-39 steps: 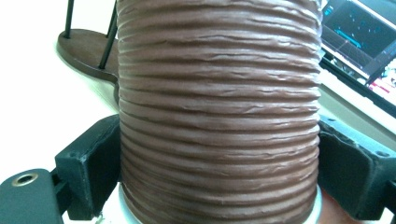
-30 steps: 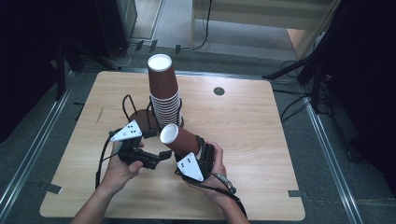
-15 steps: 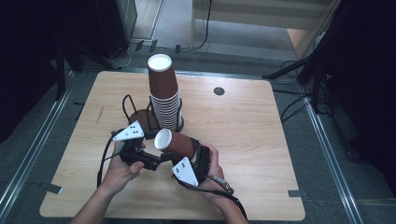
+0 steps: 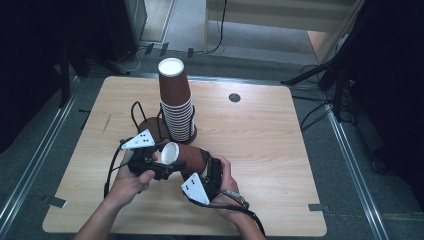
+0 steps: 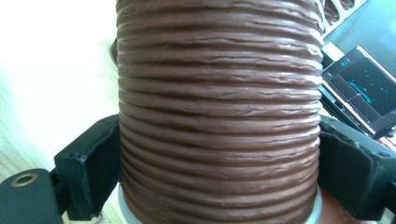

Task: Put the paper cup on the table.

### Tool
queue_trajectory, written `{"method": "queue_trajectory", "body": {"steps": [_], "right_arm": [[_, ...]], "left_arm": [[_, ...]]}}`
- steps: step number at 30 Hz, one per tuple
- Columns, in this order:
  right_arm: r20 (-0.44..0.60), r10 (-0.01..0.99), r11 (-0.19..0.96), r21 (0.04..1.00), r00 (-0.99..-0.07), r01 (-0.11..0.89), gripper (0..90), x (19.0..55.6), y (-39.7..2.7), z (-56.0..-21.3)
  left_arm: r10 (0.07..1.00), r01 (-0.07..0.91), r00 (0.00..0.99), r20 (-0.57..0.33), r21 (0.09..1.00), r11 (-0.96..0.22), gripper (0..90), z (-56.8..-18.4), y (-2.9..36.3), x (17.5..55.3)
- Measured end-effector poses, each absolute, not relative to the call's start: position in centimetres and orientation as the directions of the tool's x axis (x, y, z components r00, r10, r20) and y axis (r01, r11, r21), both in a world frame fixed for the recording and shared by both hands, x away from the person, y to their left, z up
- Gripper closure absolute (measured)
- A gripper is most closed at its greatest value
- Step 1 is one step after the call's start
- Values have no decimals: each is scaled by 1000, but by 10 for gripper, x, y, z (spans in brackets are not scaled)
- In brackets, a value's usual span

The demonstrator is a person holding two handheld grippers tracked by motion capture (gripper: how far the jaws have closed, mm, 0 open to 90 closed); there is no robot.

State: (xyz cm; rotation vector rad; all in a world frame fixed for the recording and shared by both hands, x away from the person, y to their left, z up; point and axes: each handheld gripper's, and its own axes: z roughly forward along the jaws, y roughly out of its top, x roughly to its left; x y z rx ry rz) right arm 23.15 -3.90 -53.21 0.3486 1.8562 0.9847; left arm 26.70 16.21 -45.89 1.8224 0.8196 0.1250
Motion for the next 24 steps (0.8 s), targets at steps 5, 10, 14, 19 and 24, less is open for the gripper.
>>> {"method": "queue_trajectory", "body": {"steps": [5, 10, 14, 19, 24], "right_arm": [[-623, 611, 644, 750, -488, -152, 67, 232, -39, -533], [-596, 622, 631, 765, -507, -125, 30, 232, -40, -530], [-555, 641, 590, 798, -530, -122, 0, 230, -43, -523], [-516, 681, 546, 831, -519, -110, 0, 230, -49, -515], [-470, 715, 509, 858, -518, -76, 0, 230, -54, -512]], "left_arm": [[583, 465, 765, -275, 861, -204, 224, -459, 160, 266], [602, 449, 756, -255, 872, -194, 230, -459, 159, 266], [641, 422, 729, -242, 895, -142, 231, -459, 164, 266], [652, 385, 722, -231, 917, -101, 231, -458, 167, 264], [673, 357, 706, -219, 931, -72, 230, -459, 166, 262]]}}
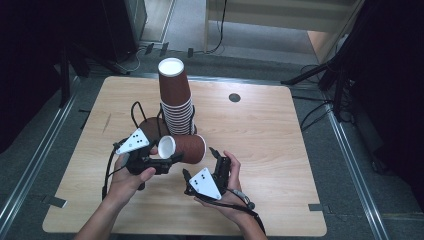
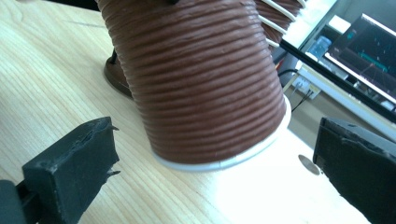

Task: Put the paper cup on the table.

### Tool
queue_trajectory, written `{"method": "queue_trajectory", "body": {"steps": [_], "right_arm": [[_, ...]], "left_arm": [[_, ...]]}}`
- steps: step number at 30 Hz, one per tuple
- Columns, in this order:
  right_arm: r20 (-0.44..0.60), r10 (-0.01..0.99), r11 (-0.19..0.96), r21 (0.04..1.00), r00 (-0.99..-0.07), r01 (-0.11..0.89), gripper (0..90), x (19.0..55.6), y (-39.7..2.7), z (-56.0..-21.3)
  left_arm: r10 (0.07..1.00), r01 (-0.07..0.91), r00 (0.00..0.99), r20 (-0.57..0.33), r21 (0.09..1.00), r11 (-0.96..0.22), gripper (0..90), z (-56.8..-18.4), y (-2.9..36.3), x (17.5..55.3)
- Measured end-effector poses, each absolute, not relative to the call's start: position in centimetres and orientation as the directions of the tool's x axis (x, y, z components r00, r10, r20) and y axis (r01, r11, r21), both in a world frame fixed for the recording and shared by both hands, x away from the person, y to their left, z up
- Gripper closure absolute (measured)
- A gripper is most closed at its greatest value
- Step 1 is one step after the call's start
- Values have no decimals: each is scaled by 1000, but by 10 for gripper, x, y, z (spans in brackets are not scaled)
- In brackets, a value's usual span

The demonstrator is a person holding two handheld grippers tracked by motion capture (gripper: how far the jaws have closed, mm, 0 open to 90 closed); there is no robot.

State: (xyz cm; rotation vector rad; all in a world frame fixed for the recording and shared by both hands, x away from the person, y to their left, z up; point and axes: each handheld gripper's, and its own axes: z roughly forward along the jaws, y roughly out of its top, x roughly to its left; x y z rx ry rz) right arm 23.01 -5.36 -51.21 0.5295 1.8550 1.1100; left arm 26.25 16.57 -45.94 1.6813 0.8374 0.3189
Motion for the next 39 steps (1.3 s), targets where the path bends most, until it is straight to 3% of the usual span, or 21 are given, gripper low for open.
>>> {"method": "queue_trajectory", "body": {"steps": [9, 17, 26, 32, 39], "right_arm": [[-368, 776, 430, 903, -513, 3, 0, 227, -67, -506], [-197, 835, 284, 954, -514, 95, 0, 231, -75, -499], [41, 856, 114, 957, -516, 266, 0, 234, -79, -485], [202, 859, -21, 932, -470, 361, 0, 236, -86, -482], [394, 849, -194, 852, -352, 485, 0, 234, -82, -469]], "left_arm": [[687, 307, 707, -169, 948, -82, 231, -460, 153, 257], [721, 272, 673, -163, 962, -37, 231, -463, 154, 256], [746, 195, 648, -152, 980, 30, 232, -470, 153, 250], [747, 162, 652, -129, 986, 30, 232, -475, 148, 247], [746, 128, 652, -136, 989, 68, 233, -478, 144, 249]]}}
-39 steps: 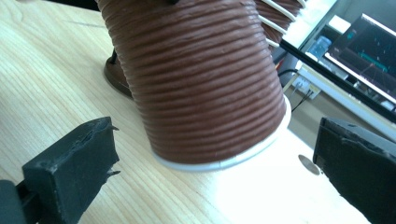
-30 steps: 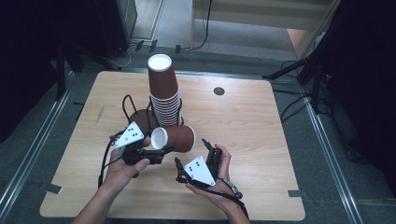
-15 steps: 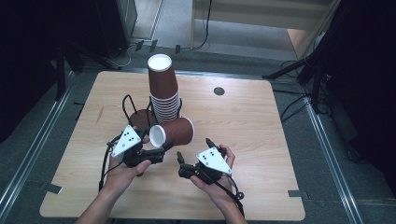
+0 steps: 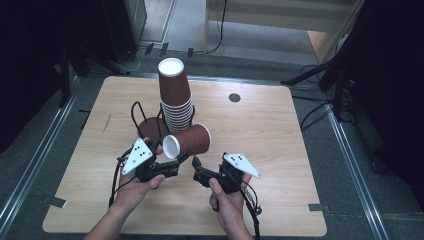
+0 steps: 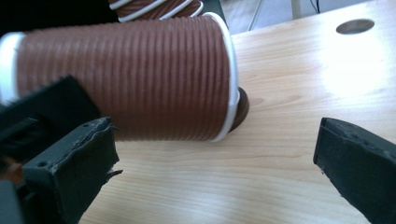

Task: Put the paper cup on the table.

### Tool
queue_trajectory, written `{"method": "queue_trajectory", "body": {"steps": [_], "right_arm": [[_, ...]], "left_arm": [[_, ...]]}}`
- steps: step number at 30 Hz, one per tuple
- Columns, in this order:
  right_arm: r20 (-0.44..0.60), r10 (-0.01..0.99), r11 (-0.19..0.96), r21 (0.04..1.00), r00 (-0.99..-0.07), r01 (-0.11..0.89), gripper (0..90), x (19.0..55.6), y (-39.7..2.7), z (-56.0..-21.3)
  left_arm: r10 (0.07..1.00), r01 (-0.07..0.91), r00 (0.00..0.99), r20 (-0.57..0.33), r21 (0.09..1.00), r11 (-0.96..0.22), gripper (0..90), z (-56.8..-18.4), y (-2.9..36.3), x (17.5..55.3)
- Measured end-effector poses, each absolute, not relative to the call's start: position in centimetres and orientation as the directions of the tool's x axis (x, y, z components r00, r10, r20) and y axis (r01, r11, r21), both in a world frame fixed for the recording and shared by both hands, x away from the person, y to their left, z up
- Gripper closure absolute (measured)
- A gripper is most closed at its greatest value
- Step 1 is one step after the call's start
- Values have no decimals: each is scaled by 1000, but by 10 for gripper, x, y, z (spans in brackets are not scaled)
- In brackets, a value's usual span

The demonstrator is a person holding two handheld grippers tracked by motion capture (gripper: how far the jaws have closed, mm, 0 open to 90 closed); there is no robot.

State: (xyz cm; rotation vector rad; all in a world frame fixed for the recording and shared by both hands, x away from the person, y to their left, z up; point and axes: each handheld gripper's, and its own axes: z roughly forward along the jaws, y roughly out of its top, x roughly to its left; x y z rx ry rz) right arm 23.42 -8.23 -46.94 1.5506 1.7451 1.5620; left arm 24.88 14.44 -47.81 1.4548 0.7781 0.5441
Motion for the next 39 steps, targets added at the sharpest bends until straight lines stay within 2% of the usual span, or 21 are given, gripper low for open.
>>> {"method": "queue_trajectory", "body": {"steps": [9, 16, 21, 27, 30, 35, 39], "right_arm": [[546, 789, -344, 772, -282, 534, 0, 235, -91, -463], [683, 692, -461, 668, -235, 584, 0, 238, -99, -461], [830, 536, -554, 484, -154, 678, 0, 244, -107, -461], [898, 437, -627, 348, -56, 697, 0, 251, -116, -460], [918, 394, -640, 315, -53, 701, 0, 253, -113, -461], [944, 328, -678, 216, 27, 703, 0, 255, -105, -462], [967, 238, -701, 103, 96, 706, 0, 256, -101, -463]], "left_arm": [[738, 107, 658, -149, 989, 105, 234, -482, 138, 247], [735, 87, 661, -148, 989, 121, 234, -486, 131, 246], [730, 80, 665, -160, 986, 143, 234, -487, 127, 246], [726, 74, 670, -156, 987, 144, 234, -488, 123, 247], [728, 65, 669, -148, 988, 140, 234, -490, 121, 248], [730, 55, 670, -139, 989, 138, 234, -493, 118, 249], [729, 43, 673, -121, 991, 125, 235, -494, 117, 247]]}}
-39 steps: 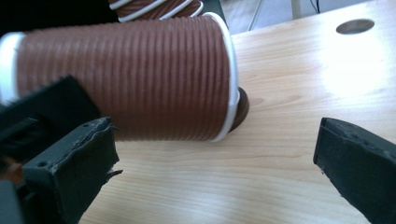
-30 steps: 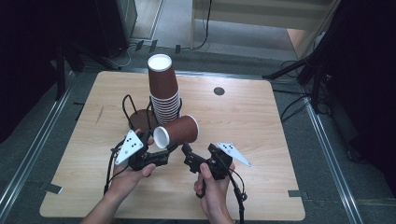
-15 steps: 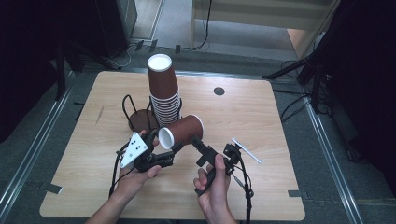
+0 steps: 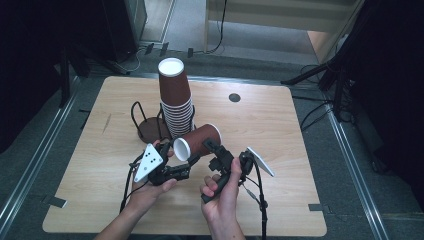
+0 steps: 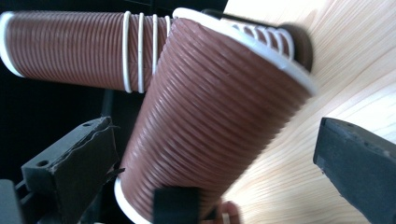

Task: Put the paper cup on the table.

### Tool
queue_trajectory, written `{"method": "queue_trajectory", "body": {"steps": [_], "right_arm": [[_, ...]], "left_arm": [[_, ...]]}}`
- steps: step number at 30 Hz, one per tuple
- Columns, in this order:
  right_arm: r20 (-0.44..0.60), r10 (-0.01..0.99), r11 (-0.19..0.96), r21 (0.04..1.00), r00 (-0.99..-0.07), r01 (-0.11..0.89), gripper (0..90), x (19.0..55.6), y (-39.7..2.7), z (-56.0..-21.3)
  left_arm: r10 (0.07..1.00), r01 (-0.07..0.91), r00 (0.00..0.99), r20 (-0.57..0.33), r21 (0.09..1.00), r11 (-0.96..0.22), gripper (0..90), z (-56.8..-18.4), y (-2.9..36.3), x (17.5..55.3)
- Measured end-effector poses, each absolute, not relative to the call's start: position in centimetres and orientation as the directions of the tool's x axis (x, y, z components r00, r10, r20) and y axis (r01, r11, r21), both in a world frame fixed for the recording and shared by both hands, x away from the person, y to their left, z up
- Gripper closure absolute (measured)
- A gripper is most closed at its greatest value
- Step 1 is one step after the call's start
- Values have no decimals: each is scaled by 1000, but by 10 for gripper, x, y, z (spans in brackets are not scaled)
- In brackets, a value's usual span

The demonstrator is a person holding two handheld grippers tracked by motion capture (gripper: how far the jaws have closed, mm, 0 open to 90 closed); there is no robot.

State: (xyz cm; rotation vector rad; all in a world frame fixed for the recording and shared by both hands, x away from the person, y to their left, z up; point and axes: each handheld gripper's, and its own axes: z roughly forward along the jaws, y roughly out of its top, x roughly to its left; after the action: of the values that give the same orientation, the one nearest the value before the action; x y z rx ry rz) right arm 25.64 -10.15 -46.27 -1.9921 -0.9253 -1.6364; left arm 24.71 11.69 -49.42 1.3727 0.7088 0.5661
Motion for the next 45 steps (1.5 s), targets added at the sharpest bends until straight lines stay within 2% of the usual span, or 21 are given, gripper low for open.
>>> {"method": "queue_trajectory", "body": {"steps": [7, 14, 29, 34, 41, 42, 44, 45], "right_arm": [[983, 81, -694, -63, 165, 717, 0, 265, -100, -468], [977, 7, -699, -148, 214, 699, 0, 272, -100, -474], [968, -87, -690, -228, 234, 687, 1, 285, -97, -484], [969, -82, -693, -222, 232, 686, 76, 285, -99, -485], [975, -70, -702, -199, 212, 684, 105, 283, -99, -484], [977, -65, -705, -190, 205, 683, 106, 283, -99, -484], [978, -55, -708, -179, 199, 683, 109, 283, -99, -484], [980, -49, -711, -172, 195, 682, 111, 283, -99, -485]], "left_arm": [[726, 28, 678, -111, 992, 125, 236, -494, 115, 245], [725, -2, 685, -75, 995, 105, 237, -495, 114, 245], [706, -16, 706, -65, 994, 107, 237, -494, 114, 243], [698, -22, 714, -61, 994, 110, 232, -494, 116, 242], [685, 3, 722, -96, 991, 135, 220, -493, 119, 239], [686, 11, 719, -109, 989, 145, 207, -492, 119, 238], [653, 55, 740, -161, 982, 180, 50, -491, 121, 238], [647, 66, 743, -172, 980, 186, 0, -491, 123, 237]]}}
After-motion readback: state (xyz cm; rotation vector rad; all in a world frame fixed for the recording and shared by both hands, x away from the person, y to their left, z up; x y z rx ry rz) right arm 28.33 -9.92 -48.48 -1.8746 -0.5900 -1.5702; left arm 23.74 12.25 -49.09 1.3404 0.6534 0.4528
